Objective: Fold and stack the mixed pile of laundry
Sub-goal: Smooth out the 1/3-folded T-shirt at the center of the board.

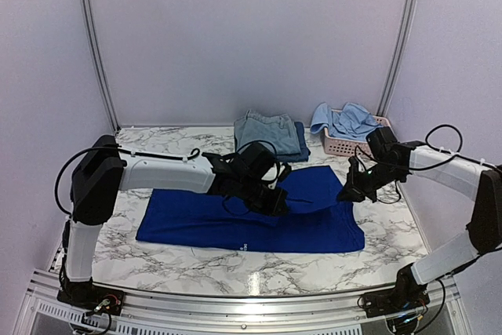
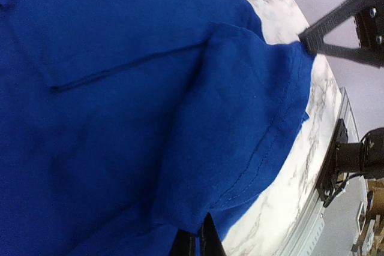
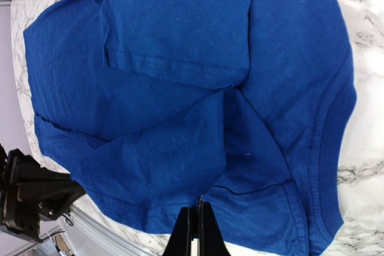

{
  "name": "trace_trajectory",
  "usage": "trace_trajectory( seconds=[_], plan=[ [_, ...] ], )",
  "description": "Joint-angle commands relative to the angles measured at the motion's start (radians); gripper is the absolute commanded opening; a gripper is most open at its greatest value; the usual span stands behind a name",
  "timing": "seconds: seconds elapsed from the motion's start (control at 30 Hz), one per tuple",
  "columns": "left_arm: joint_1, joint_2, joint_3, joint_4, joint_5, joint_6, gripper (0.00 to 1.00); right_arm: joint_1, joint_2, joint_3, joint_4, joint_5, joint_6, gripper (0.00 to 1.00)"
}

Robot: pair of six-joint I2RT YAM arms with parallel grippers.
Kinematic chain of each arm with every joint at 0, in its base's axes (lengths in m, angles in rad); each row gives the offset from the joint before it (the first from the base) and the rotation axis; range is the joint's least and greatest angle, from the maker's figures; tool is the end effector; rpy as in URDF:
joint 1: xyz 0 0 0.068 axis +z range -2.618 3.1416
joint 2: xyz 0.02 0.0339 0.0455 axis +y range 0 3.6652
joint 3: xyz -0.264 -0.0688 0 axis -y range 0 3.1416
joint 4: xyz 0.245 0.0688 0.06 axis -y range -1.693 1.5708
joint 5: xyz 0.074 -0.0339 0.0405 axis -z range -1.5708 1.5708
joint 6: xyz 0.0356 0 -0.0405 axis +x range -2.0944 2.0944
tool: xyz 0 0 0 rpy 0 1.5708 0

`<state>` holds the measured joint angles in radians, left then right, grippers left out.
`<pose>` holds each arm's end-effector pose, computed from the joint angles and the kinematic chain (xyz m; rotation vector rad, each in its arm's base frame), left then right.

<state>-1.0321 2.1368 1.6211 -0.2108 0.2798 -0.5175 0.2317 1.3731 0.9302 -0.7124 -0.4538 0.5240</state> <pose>0.2405 -0.4215 0.1958 0.7966 2.4001 -1.0470 0.2475 0.0744 0.2246 0.2739 2.7992 0.8213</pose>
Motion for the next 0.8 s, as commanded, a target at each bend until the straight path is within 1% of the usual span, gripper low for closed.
trace_trajectory(
  seconds=[0.0, 0.1, 0.17, 0.2, 0.27, 0.3, 0.33, 0.37, 0.4, 0.43, 0.5, 0.6, 0.77],
  plan=[
    [0.055, 0.008, 0.009, -0.005, 0.039, -0.031, 0.00, 0.005, 0.076, 0.069, 0.094, -0.018, 0.026, 0.00],
    [0.087, 0.029, 0.007, 0.000, 0.041, -0.052, 0.01, 0.004, 0.132, 0.112, 0.135, -0.021, 0.029, 0.00],
    [0.106, 0.033, -0.006, 0.008, 0.033, -0.067, 0.06, 0.004, 0.167, 0.139, 0.167, -0.042, 0.034, 0.02],
    [0.117, 0.029, -0.017, 0.010, 0.020, -0.075, 0.11, 0.005, 0.182, 0.154, 0.180, -0.051, 0.036, 0.04],
    [0.143, 0.009, -0.051, 0.014, -0.029, -0.100, 0.20, 0.004, 0.203, 0.184, 0.199, -0.062, 0.042, 0.15],
    [0.160, -0.010, -0.074, 0.017, -0.066, -0.116, 0.27, 0.004, 0.206, 0.199, 0.194, -0.060, 0.038, 0.22],
    [0.178, -0.030, -0.099, 0.017, -0.101, -0.133, 0.37, 0.004, 0.205, 0.213, 0.184, -0.057, 0.031, 0.30],
    [0.198, -0.054, -0.131, 0.022, -0.122, -0.148, 0.46, 0.004, 0.199, 0.221, 0.168, -0.052, 0.021, 0.35],
    [0.219, -0.084, -0.163, 0.031, -0.133, -0.157, 0.53, 0.003, 0.187, 0.224, 0.148, -0.042, 0.011, 0.37],
    [0.235, -0.113, -0.195, 0.040, -0.144, -0.159, 0.56, 0.003, 0.172, 0.221, 0.131, -0.034, -0.005, 0.38],
    [0.259, -0.195, -0.259, 0.047, -0.162, -0.148, 0.59, 0.002, 0.135, 0.198, 0.096, -0.028, -0.030, 0.39],
    [0.285, -0.309, -0.380, 0.047, -0.160, -0.124, 0.66, 0.012, 0.067, 0.111, 0.087, -0.073, -0.034, 0.39],
    [0.318, -0.503, -0.581, 0.015, -0.110, -0.116, 0.66, 0.108, 0.002, -0.038, 0.099, -0.074, -0.004, 0.37]
  ],
)
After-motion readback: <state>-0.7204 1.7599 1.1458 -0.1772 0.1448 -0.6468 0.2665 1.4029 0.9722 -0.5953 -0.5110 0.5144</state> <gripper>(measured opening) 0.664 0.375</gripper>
